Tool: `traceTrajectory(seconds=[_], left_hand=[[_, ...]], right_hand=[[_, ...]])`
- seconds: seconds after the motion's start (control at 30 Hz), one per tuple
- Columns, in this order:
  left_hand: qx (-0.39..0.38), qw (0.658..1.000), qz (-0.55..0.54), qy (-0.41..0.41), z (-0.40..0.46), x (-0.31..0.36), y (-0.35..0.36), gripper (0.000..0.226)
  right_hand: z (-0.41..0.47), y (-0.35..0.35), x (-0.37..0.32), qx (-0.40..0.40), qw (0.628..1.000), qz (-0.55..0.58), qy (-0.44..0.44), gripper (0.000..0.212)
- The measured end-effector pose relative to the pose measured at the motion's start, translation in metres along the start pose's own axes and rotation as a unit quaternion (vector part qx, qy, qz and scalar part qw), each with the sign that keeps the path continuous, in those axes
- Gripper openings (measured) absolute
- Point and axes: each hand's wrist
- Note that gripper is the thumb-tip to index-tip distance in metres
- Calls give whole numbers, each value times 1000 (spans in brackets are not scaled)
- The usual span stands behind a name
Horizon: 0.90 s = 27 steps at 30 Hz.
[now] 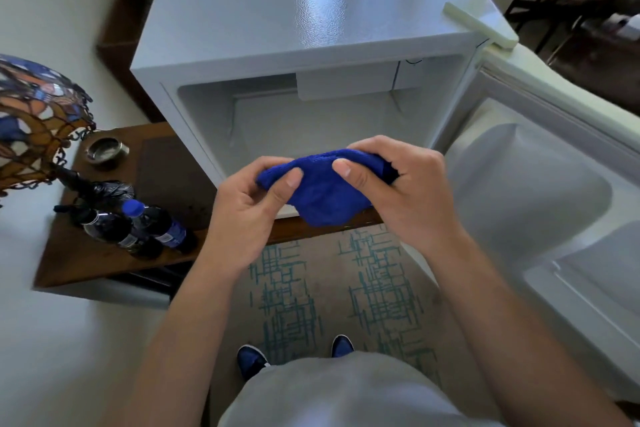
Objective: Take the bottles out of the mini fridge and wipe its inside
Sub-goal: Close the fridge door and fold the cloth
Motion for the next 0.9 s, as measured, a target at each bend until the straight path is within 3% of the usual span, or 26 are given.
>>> traceTrajectory(seconds=[0.2, 0.4, 0.57, 0.77, 0.9], left_hand=[[-10, 1000, -26, -12, -5, 5, 6, 24], [-57, 998, -19, 8, 1, 14, 21, 26], [-57, 997, -43, 26, 13, 23, 44, 24], [-90, 988, -121, 37, 24, 26, 85, 22], [-150, 976, -152, 50, 26, 34, 122, 21]], right_hand=[[-10, -2, 3, 16, 997, 51, 62, 13], [-27, -30, 0, 18, 998, 32, 49, 16], [-50, -71, -7, 85, 992, -81, 38, 30], [-93, -116, -22, 140, 961, -237, 38, 46], [-124, -142, -32, 136, 935, -299, 134, 69]])
Point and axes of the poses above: each hand's wrist, its own z-axis towards the middle knuckle, its own y-axis out of the palm, x = y × z, and after that the axes turned 15 degrees about -x, right-handed
